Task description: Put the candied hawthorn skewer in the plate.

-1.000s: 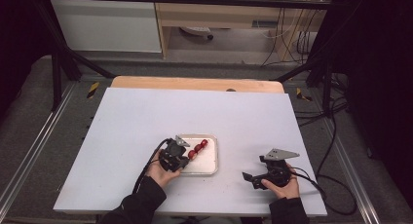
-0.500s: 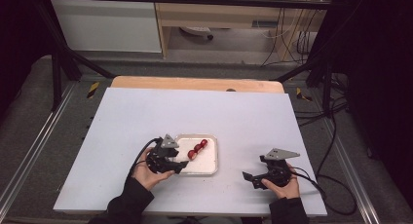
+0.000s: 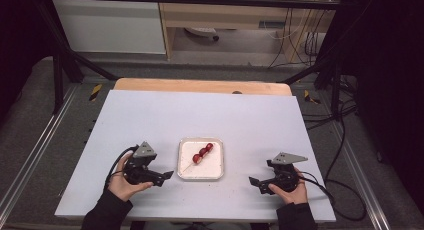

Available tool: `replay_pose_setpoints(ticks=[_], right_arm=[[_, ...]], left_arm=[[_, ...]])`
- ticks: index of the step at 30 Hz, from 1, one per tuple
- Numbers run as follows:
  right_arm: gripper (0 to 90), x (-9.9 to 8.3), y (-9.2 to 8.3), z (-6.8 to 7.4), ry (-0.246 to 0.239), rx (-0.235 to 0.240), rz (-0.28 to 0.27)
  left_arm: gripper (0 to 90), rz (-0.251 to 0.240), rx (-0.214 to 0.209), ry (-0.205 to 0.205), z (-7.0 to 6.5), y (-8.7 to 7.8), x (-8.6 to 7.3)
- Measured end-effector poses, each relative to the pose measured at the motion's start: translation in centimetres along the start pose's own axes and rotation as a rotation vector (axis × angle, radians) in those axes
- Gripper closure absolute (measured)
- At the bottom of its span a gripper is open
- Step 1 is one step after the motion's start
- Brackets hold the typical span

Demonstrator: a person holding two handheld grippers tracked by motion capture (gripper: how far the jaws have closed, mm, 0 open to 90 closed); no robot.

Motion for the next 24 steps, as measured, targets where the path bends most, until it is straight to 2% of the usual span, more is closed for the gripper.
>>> replay_pose_setpoints(ticks=[10, 18, 24], right_arm=[[0.6, -0.1, 0.1, 0.1, 0.003, 0.002, 0.011], [0.6, -0.4, 0.2, 0.1, -0.006, 0.001, 0.025], [0.6, -0.5, 0.1, 0.2, -0.007, 0.005, 0.033]], left_arm=[[6.3, -0.054, 0.023, -0.022, 2.7, -1.6, -2.8], [6.6, -0.070, 0.035, -0.017, 3.9, -2.1, -4.5], [7.0, -0.068, 0.031, -0.040, 4.5, -2.0, -4.9]])
Point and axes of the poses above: each handheld gripper's, and its own axes: y roughly forward along the jaws, x roughly out of its top, z roughly to its left, the point moved 10 cm from there along y, roughly forward along the jaws, and after that the axes turned 9 degrees about -y, right-handed, at the moved point
